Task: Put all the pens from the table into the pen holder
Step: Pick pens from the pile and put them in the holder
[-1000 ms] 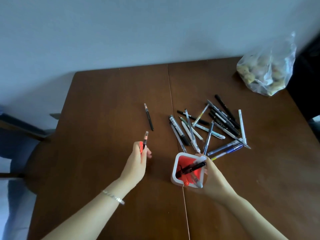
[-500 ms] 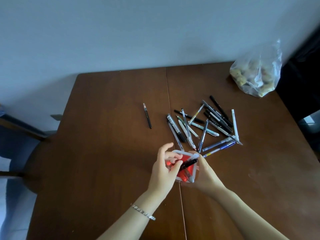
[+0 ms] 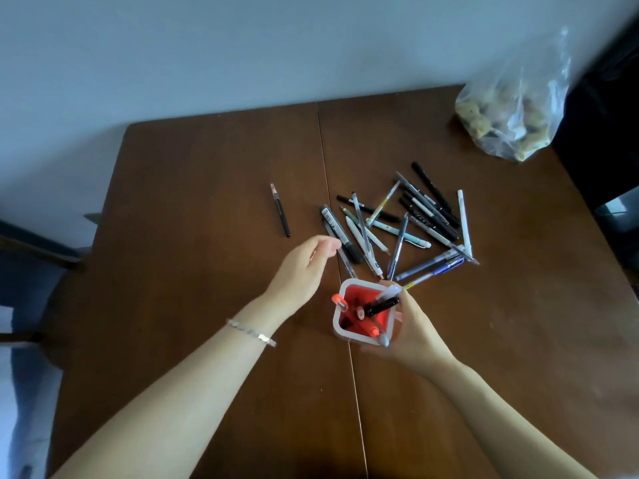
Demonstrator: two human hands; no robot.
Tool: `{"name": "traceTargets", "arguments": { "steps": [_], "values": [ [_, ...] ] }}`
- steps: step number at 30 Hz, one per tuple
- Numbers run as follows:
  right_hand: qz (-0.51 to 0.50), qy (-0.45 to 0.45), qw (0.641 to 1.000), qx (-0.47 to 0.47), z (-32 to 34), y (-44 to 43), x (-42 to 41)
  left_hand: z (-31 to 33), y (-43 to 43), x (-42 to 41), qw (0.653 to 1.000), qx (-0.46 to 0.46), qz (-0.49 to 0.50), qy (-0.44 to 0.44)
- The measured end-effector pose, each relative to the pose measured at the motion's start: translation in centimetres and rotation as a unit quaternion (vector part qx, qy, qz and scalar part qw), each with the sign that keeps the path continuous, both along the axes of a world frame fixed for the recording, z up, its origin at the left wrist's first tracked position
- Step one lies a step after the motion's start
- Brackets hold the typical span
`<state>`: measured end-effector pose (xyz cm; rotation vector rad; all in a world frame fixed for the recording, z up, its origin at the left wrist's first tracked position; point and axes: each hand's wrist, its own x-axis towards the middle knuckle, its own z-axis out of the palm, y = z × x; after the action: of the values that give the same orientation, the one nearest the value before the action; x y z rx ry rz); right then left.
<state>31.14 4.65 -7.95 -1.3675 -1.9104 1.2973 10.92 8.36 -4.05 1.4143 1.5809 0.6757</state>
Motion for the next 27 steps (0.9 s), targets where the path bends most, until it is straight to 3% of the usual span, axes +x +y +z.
{"name": "traceTargets", "arguments": {
  "steps": [3, 7, 11, 16, 18, 22, 27],
  "values": [
    [0.018, -0.001, 1.0, 0.007, 0.4, 0.2, 0.8, -1.5, 3.9, -0.8, 0.966, 0.057, -0.113, 0.227],
    [0.026, -0.007, 1.0, -0.008, 0.3, 0.5, 1.3, -4.4, 7.7, -0.5, 0.874, 0.081, -0.281, 0.389],
    [0.019, -0.023, 0.999, -0.033, -0.6, 0.4, 1.6, -5.8, 8.3, -0.6, 0.822, 0.119, -0.336, 0.444],
    [0.023, -0.04, 0.998, -0.047, -1.1, 0.3, 1.7, -5.7, 5.6, -1.5, 0.809, 0.053, -0.386, 0.439],
    [0.028, -0.043, 0.998, -0.04, -1.0, 0.3, 1.6, -6.2, 3.4, -1.9, 0.824, 0.009, -0.368, 0.431],
    [0.013, -0.043, 0.998, -0.04, -0.5, 0.2, 1.4, -6.8, -1.7, -2.3, 0.911, -0.12, -0.204, 0.337],
    [0.044, -0.027, 0.998, -0.026, 0.4, 0.3, 1.5, -4.7, -6.6, -3.7, 0.986, -0.114, 0.02, 0.123]
  ]
}}
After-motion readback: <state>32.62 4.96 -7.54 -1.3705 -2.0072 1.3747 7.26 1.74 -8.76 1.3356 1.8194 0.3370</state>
